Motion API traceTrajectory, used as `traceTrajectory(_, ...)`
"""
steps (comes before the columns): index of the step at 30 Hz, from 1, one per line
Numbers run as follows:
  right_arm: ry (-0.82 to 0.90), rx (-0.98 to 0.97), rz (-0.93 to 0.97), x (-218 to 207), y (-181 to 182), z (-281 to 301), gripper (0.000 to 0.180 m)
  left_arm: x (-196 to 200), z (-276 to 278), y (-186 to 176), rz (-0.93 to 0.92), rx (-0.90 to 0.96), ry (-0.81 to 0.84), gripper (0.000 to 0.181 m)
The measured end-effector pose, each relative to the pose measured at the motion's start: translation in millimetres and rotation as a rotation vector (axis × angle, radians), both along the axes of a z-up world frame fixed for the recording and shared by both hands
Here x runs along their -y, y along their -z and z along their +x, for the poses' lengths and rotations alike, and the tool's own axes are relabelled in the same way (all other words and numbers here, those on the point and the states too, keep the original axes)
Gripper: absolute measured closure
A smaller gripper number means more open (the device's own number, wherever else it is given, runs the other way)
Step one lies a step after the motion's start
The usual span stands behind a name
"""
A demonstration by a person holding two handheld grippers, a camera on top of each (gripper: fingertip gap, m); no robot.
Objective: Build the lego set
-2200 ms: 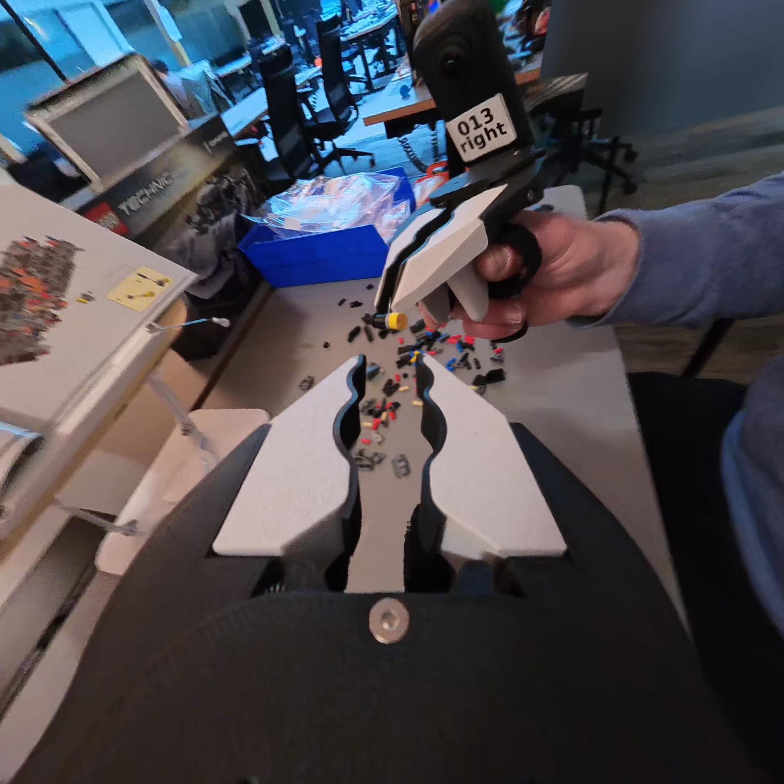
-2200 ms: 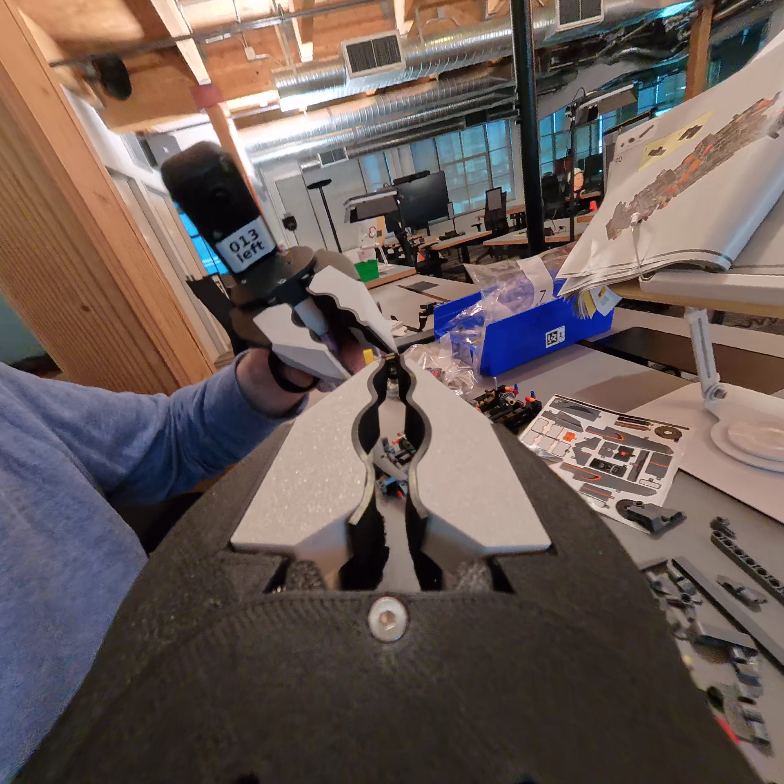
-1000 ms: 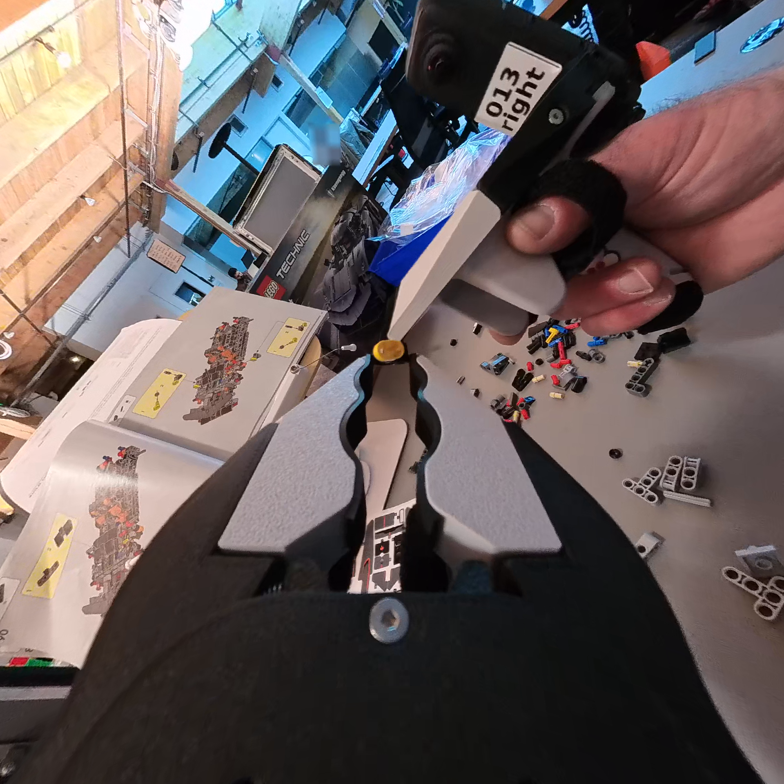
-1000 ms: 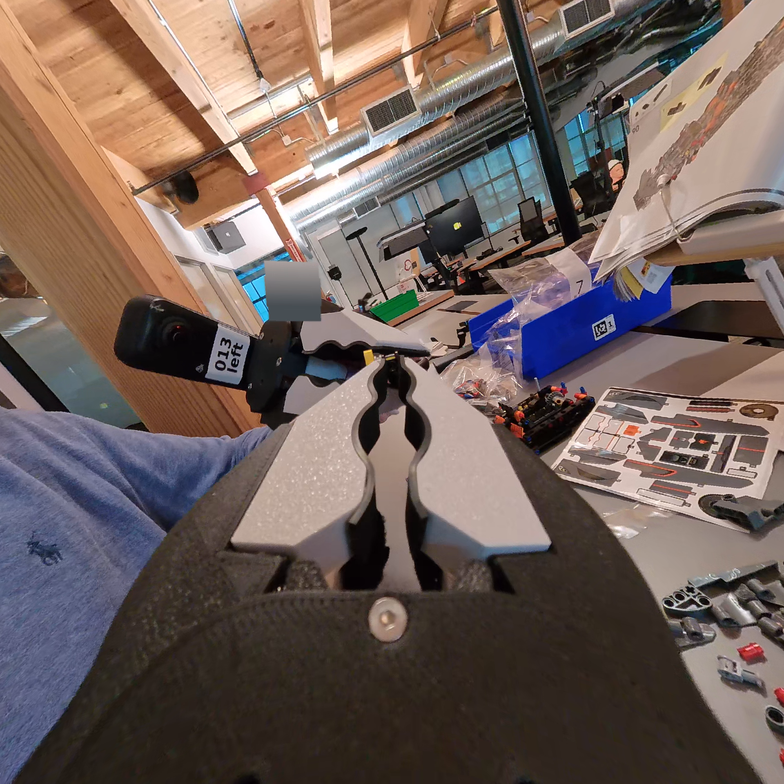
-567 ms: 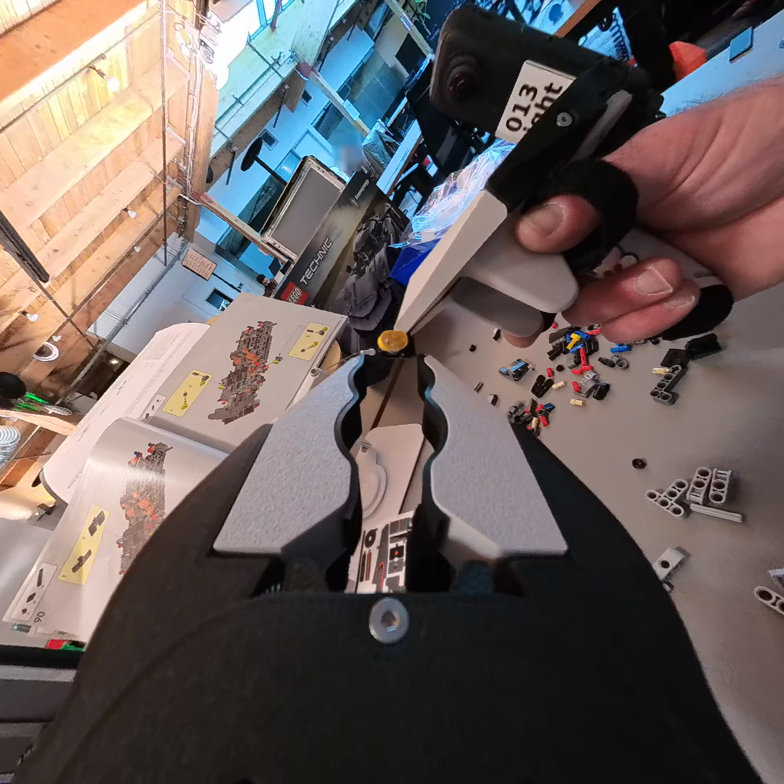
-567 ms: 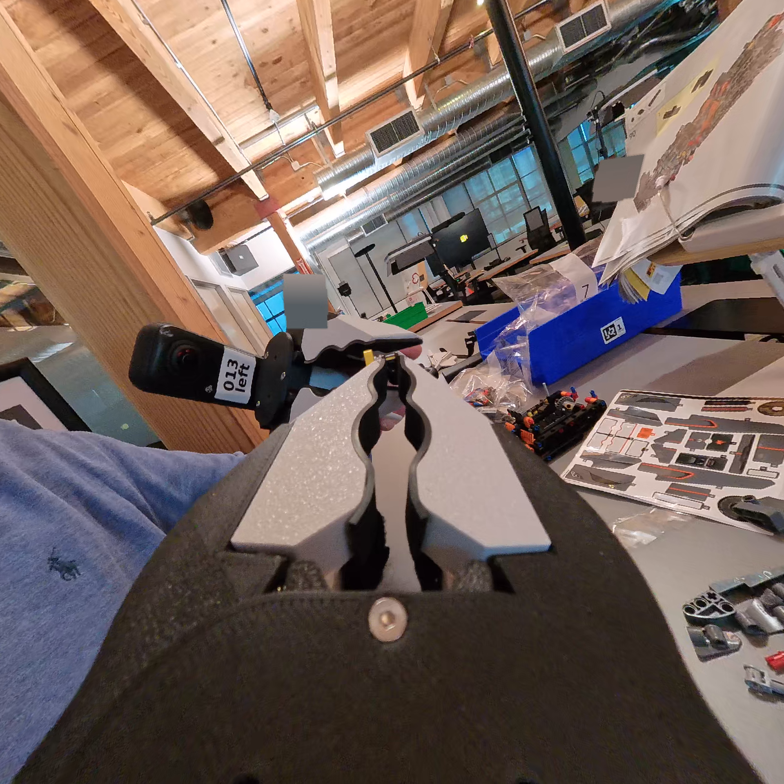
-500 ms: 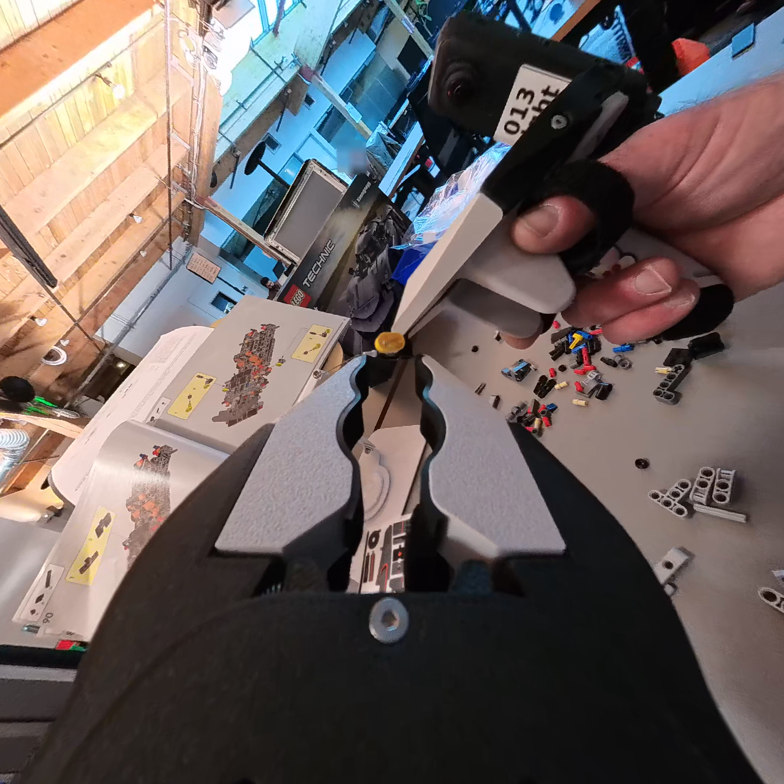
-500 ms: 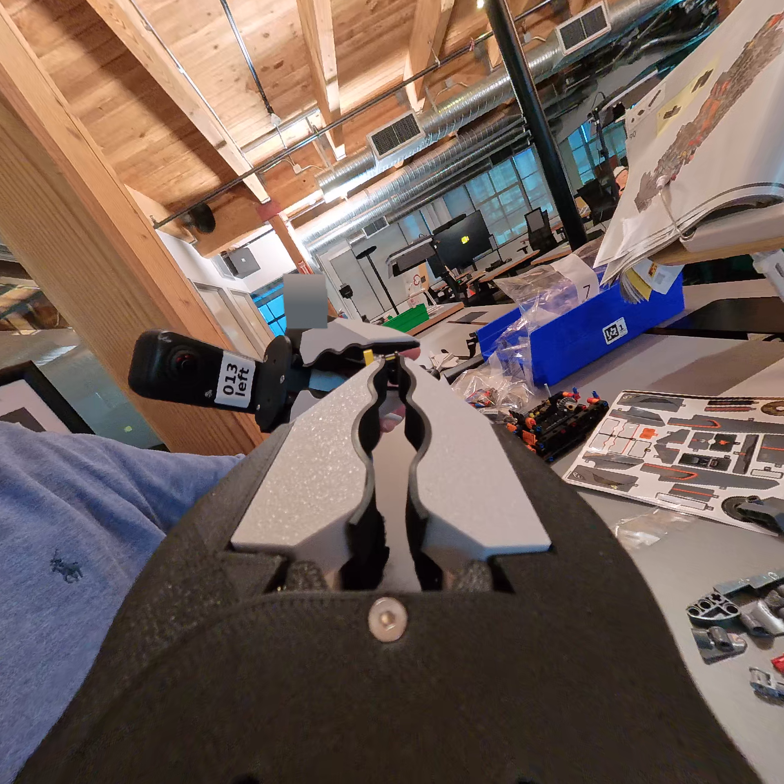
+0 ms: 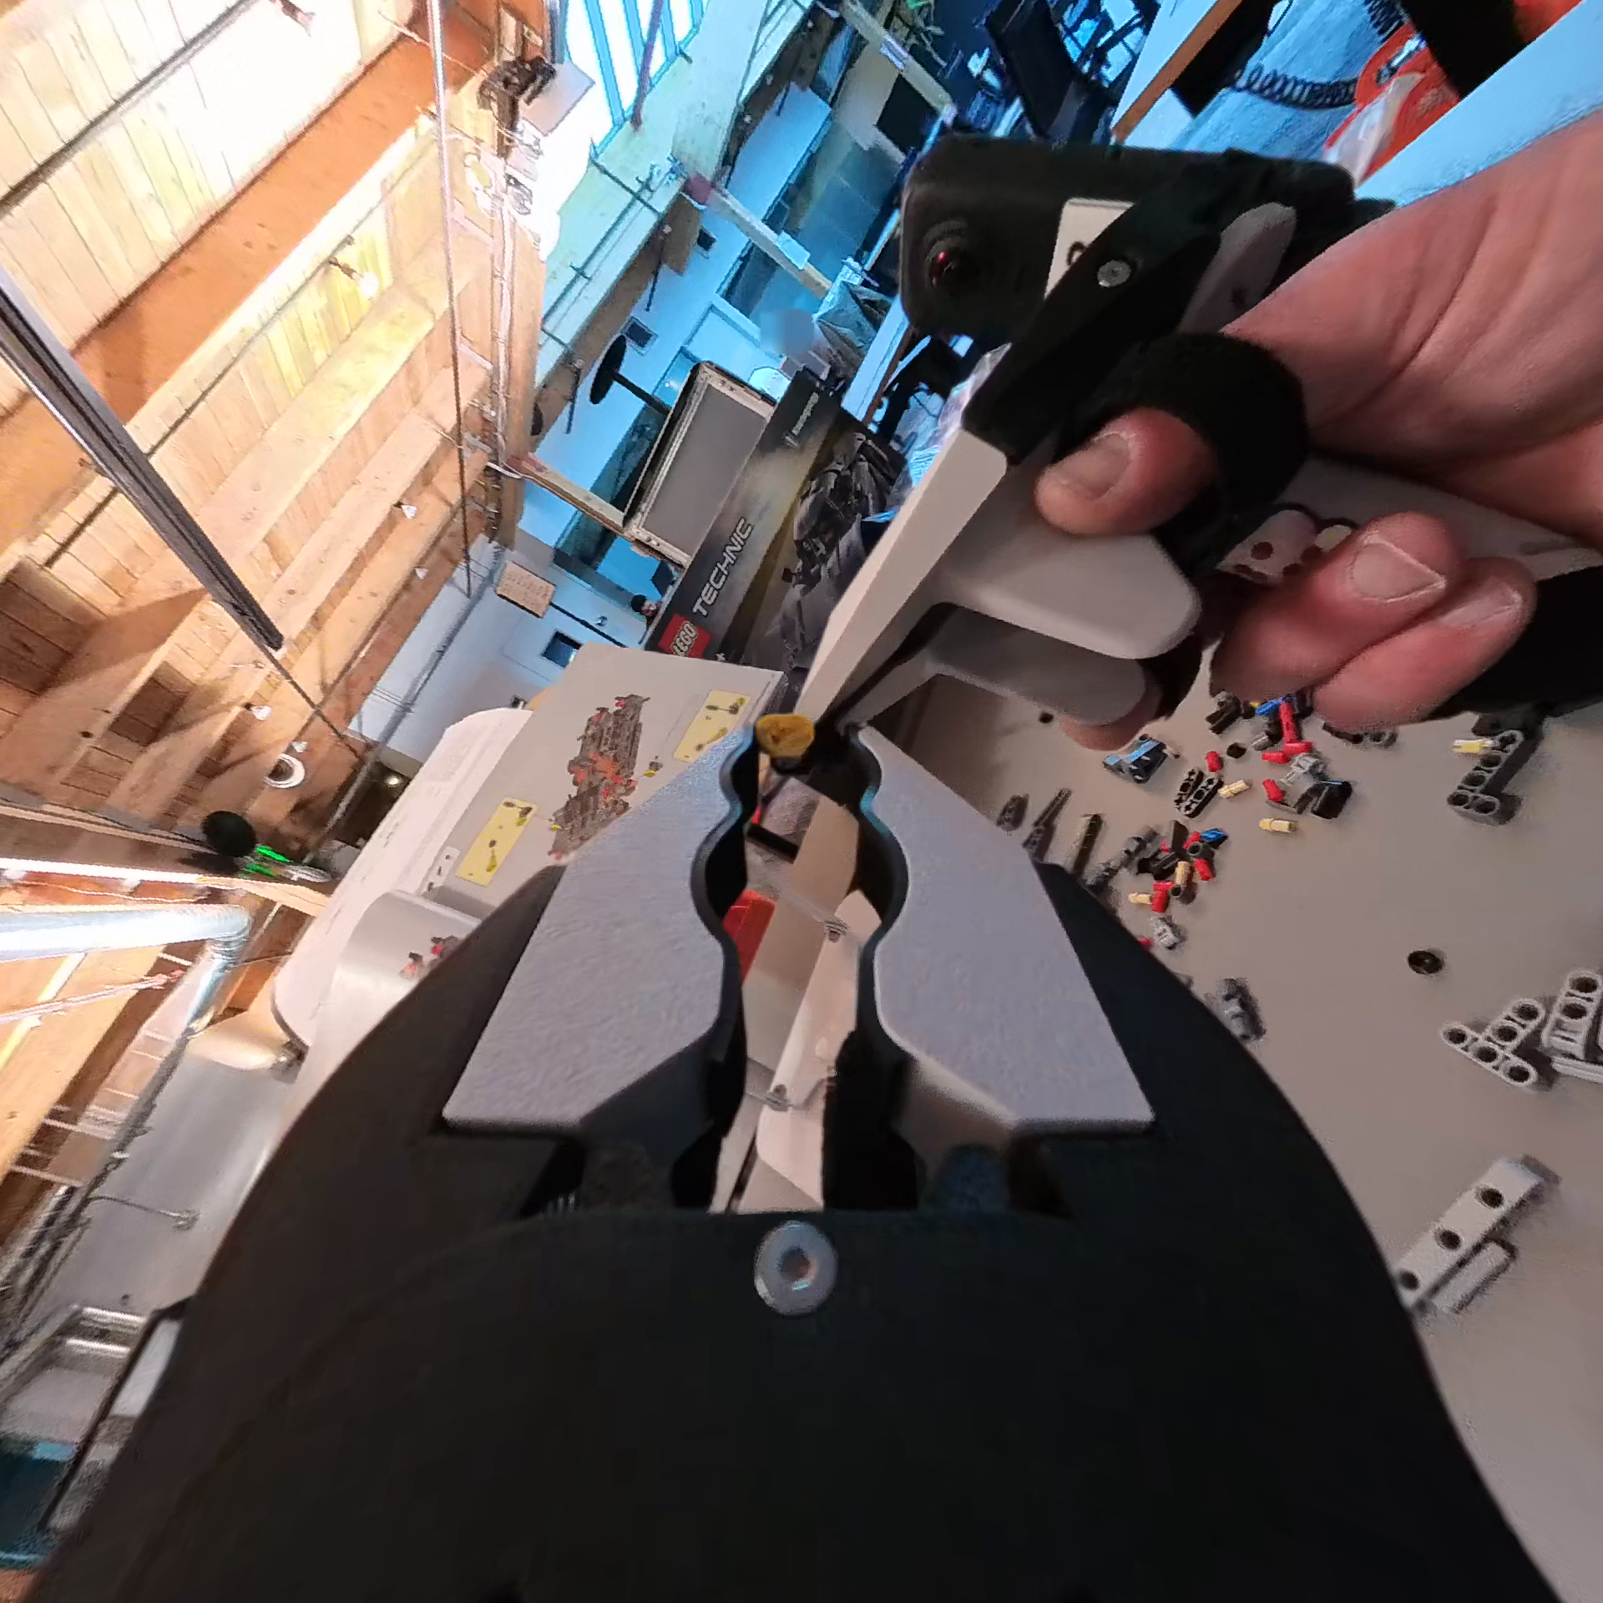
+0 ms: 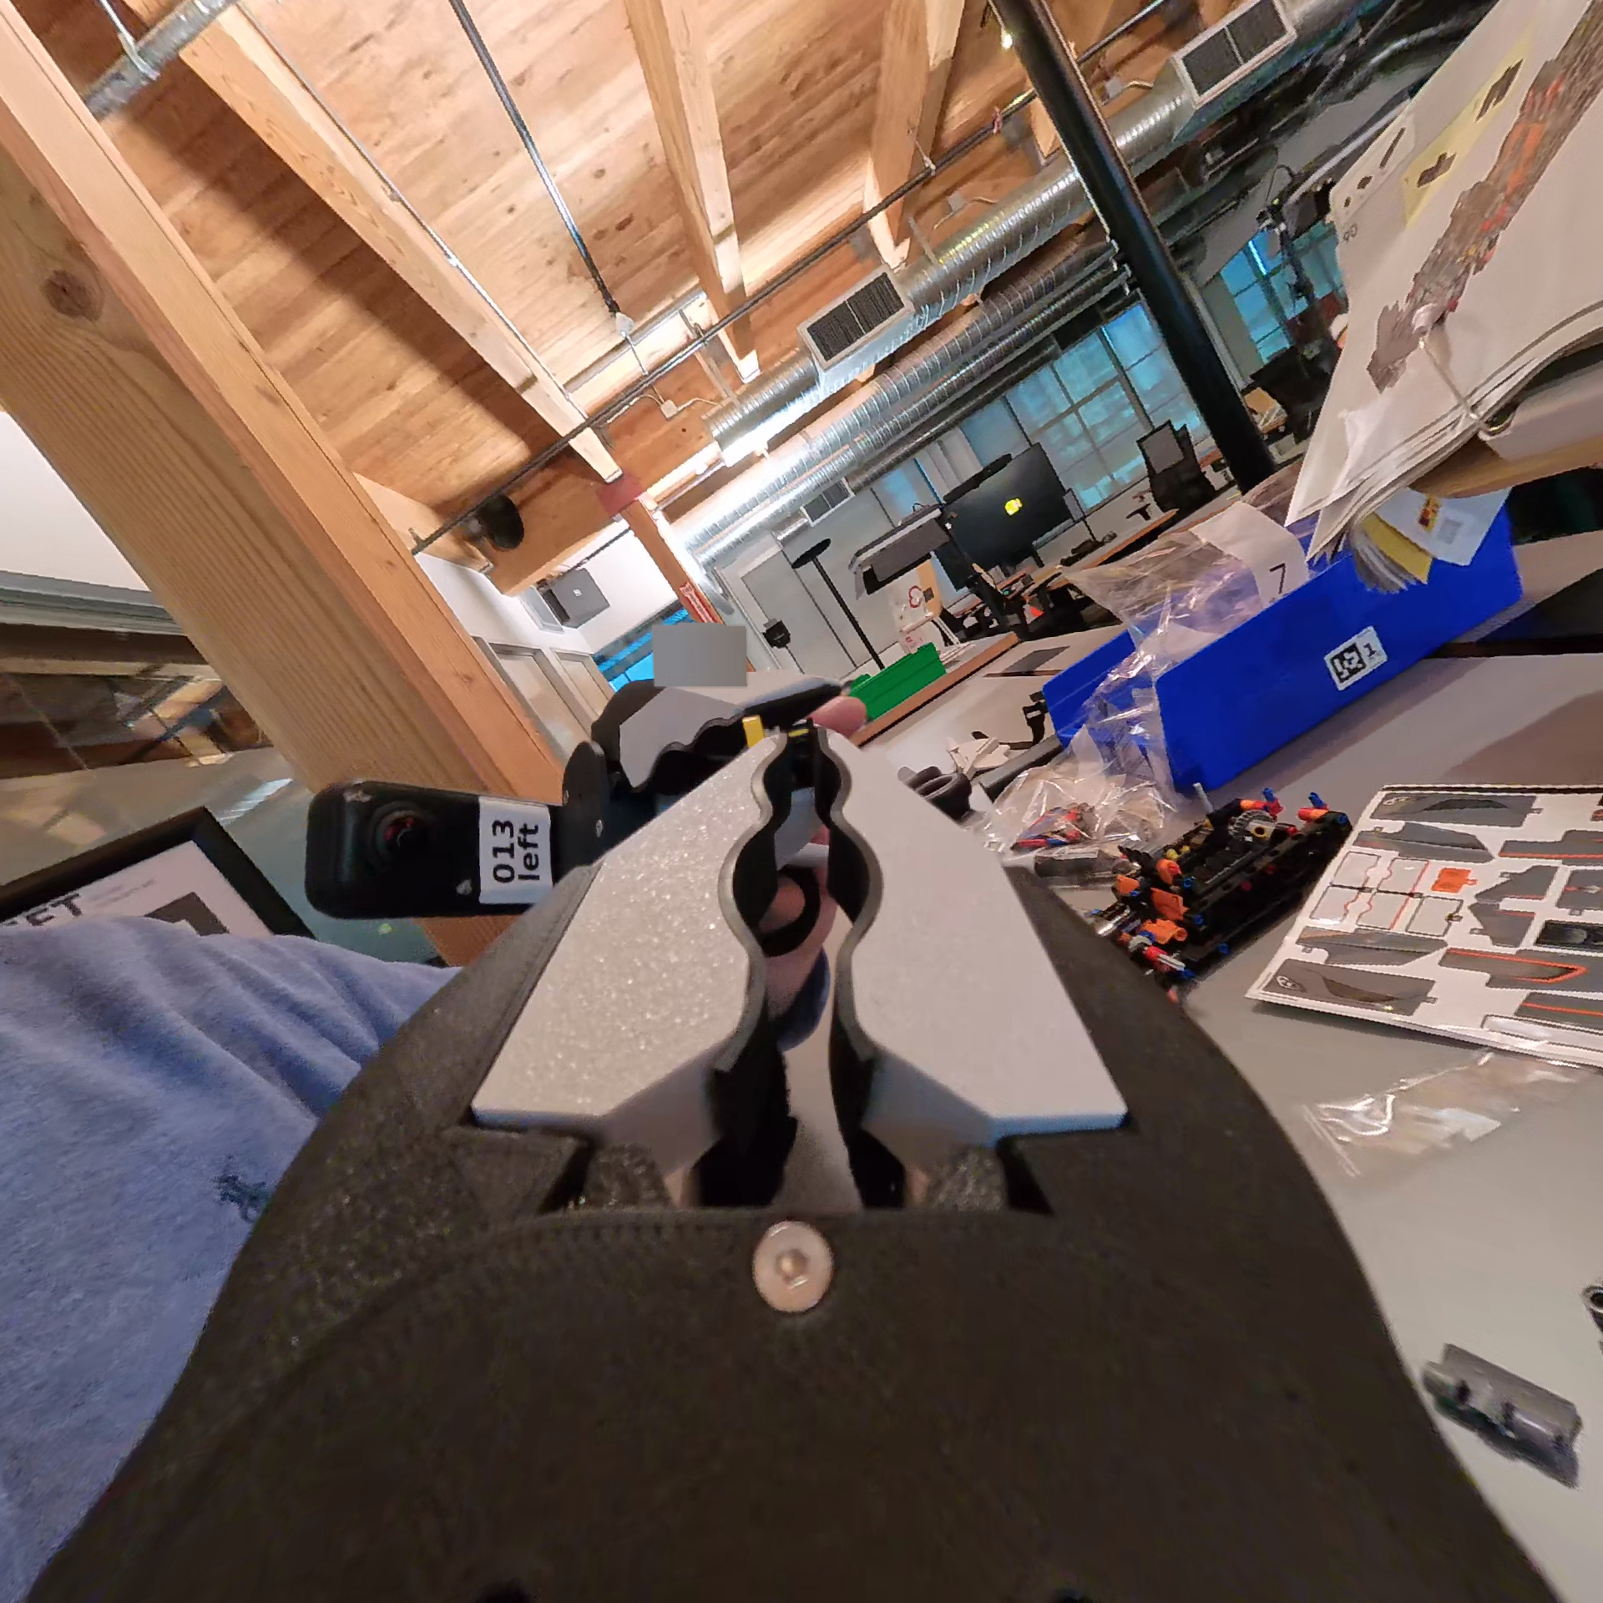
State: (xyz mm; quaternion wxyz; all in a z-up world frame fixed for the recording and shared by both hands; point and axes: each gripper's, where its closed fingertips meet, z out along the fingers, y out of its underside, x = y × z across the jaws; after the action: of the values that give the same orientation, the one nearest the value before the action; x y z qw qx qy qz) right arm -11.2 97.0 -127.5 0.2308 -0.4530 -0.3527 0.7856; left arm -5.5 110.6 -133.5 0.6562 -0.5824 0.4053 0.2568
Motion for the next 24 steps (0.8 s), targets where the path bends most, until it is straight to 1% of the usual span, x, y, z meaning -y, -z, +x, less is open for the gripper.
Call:
traceTrajectory(7,-0.004,0.006,-0.026,-0.3,2.2,-1.5,0.179,-0.3,-2.0,2.0,-0.017,-0.026,-0.019,0.166)
traceTrajectory(18,0.022,0.038,-0.004,1.3,7.3,-6.3,0.175,4.1,-11.3,4.5,-0.033,-0.018,-0.040,0.167)
traceTrajectory(24,0.037,0.048,-0.009,-1.9,9.6,-6.6,0.177,7.4,-18.2,3.3,-0.037,-0.014,-0.052,0.167)
